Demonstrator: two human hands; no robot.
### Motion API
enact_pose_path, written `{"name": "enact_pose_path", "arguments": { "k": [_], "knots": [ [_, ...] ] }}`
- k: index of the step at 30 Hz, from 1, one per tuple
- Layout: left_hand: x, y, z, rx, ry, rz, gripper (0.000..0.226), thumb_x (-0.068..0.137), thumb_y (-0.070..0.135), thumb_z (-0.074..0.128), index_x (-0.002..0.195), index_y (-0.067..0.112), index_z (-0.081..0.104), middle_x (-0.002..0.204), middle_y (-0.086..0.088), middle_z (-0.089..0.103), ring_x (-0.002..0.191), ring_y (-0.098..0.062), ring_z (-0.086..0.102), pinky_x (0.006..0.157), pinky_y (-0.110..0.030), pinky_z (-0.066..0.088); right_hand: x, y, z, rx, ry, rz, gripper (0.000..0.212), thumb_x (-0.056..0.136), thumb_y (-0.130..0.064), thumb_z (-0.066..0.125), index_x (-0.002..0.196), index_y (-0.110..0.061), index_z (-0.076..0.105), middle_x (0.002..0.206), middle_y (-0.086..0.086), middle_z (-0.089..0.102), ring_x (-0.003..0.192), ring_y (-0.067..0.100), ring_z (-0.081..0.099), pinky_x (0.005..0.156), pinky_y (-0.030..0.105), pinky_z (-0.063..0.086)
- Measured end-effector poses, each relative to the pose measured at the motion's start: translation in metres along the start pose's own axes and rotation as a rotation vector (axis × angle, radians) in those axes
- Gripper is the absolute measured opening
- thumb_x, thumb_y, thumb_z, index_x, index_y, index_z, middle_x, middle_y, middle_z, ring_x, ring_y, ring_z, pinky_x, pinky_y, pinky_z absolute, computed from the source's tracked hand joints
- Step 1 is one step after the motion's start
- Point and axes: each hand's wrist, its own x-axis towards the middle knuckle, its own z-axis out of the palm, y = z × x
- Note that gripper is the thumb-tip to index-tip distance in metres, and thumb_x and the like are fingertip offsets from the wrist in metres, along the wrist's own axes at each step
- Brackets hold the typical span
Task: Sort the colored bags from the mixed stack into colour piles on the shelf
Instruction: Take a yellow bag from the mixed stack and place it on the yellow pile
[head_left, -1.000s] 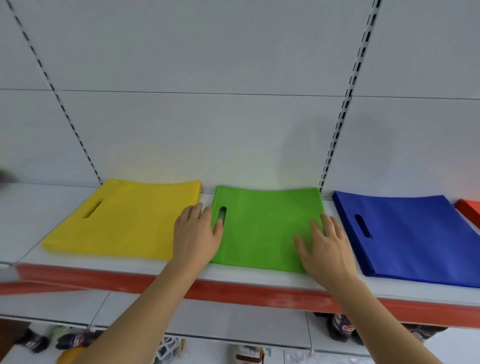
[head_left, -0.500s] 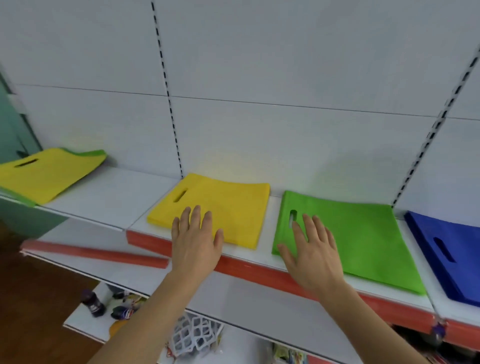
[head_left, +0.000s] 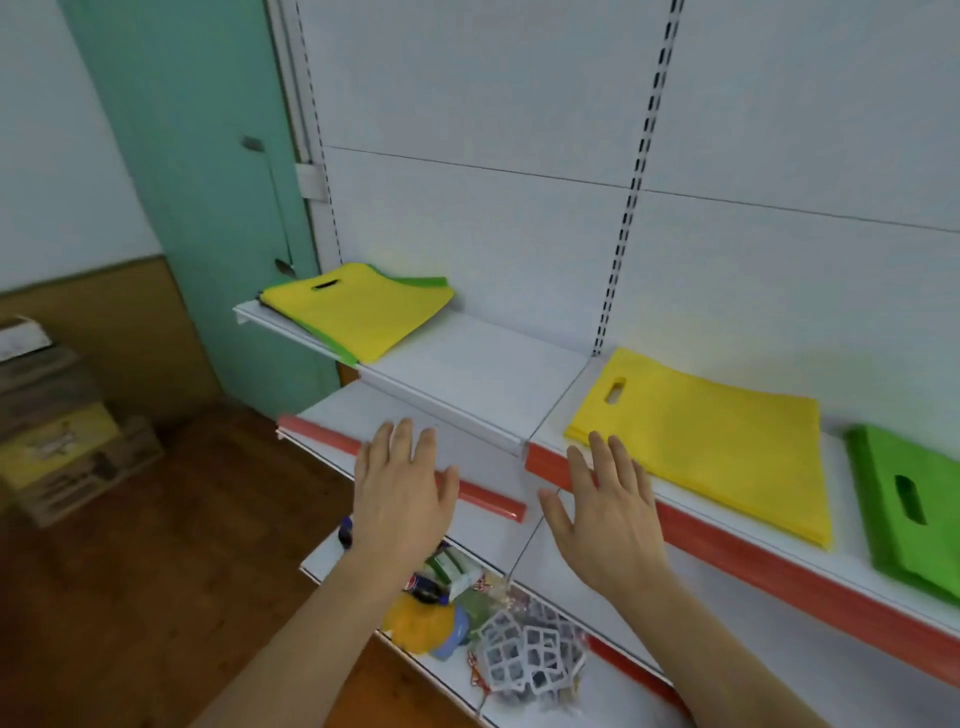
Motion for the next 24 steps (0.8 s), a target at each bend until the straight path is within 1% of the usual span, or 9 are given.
{"name": "enact_pose_path", "arguments": {
  "k": [2,7,12,15,19,24],
  "knots": [
    [0.009,-0.029,0.003,-0.015,0.008,-0.04,0.064,0.106,0.055,0.034,0.157,0.018,0.045,0.166,-0.011,0.036,0.155,-0.034,0.027,0.127,-0.053,0.023,0.022,-0.028,0.005,0.02,-0.004,-0.036,0.079,0.103,-0.066,0.02,0.159,-0.015,0.042,0.172,0.016,0.023,0.161,0.036,0.012,0.128,0.055,0.019],
    [0.043,-0.09,0.017,-0.023,-0.008,-0.092,0.065,0.106,0.057,0.029,0.158,0.02,0.042,0.167,-0.009,0.034,0.157,-0.032,0.025,0.128,-0.052,0.022,0.086,-0.085,0.03,0.053,0.012,-0.098,0.084,0.102,-0.069,0.012,0.163,-0.015,0.036,0.173,0.015,0.019,0.162,0.035,0.009,0.13,0.054,0.016],
    [0.101,-0.147,0.017,0.026,-0.042,-0.119,0.064,0.107,0.058,0.028,0.161,0.023,0.036,0.169,-0.007,0.029,0.158,-0.029,0.02,0.13,-0.048,0.017,0.164,-0.14,0.054,0.118,-0.001,-0.11,0.076,0.106,-0.064,0.021,0.164,-0.016,0.032,0.174,0.016,0.016,0.162,0.035,0.007,0.129,0.053,0.014],
    [0.144,-0.177,0.01,0.056,-0.023,-0.116,0.063,0.108,0.056,0.03,0.161,0.022,0.035,0.169,-0.007,0.029,0.158,-0.028,0.02,0.129,-0.046,0.016,0.209,-0.169,0.059,0.158,0.033,-0.13,0.075,0.106,-0.062,0.024,0.163,-0.015,0.035,0.173,0.016,0.019,0.161,0.036,0.01,0.129,0.053,0.015],
    [0.194,-0.206,0.01,0.06,-0.025,-0.112,0.062,0.108,0.055,0.03,0.16,0.021,0.037,0.167,-0.005,0.034,0.157,-0.026,0.023,0.129,-0.044,0.019,0.259,-0.194,0.069,0.126,-0.002,-0.116,0.079,0.104,-0.065,0.017,0.163,-0.016,0.034,0.173,0.015,0.019,0.161,0.035,0.011,0.128,0.052,0.015],
    [0.247,-0.245,0.026,0.045,-0.025,-0.087,0.061,0.108,0.056,0.032,0.156,0.02,0.043,0.164,-0.004,0.038,0.156,-0.025,0.026,0.127,-0.046,0.024,0.303,-0.221,0.082,0.122,0.02,-0.096,0.079,0.102,-0.066,0.026,0.157,-0.013,0.047,0.168,0.018,0.032,0.156,0.039,0.025,0.125,0.055,0.025]
  ]
}}
